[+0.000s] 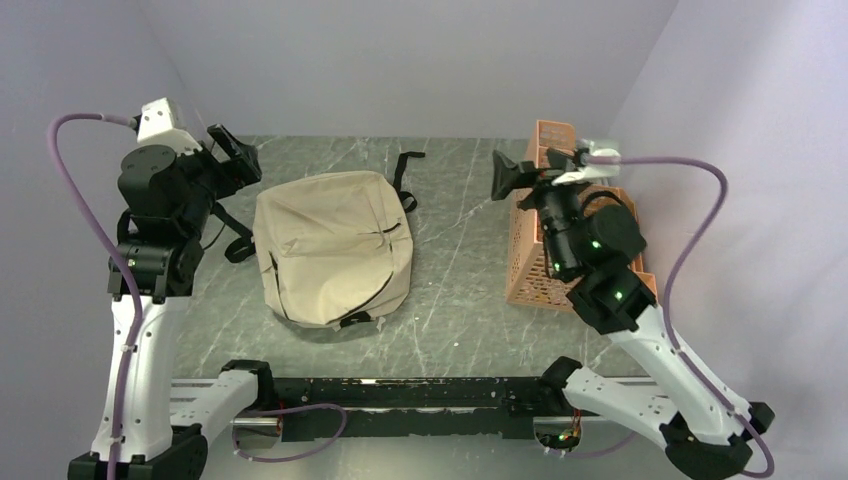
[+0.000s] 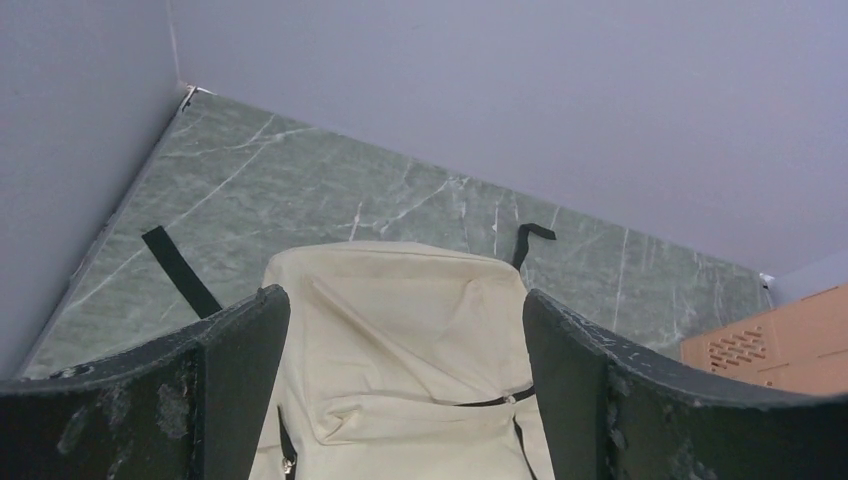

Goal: Pack the student bag
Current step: Reset both arms

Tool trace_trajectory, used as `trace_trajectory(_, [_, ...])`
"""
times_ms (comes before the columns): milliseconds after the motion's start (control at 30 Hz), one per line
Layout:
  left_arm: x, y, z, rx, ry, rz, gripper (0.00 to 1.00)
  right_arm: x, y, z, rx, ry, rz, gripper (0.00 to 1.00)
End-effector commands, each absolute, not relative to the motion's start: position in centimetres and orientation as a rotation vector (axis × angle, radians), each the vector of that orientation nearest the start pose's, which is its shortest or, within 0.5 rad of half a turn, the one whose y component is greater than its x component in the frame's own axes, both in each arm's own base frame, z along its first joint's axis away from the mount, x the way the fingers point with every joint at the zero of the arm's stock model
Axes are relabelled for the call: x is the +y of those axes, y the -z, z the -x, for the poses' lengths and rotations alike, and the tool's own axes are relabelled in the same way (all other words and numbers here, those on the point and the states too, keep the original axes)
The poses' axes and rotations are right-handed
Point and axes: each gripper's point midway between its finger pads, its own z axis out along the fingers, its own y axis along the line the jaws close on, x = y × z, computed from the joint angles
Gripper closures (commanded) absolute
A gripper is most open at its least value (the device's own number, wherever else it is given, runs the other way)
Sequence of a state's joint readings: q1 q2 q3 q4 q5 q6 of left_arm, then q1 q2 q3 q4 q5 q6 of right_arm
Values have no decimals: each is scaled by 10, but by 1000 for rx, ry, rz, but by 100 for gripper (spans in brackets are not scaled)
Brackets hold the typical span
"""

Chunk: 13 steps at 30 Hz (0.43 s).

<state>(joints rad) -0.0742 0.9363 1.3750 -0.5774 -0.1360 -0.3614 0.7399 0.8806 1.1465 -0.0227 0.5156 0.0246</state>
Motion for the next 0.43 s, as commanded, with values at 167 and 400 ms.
trace_trajectory(167, [-12,-407,-303,1726,150,354,11,105,-453,-274,1274,-175,-44,0])
trace_trajectory(400, [-12,-405,-301,1726,152,362,11,107,-452,-277,1287,-178,-50,0])
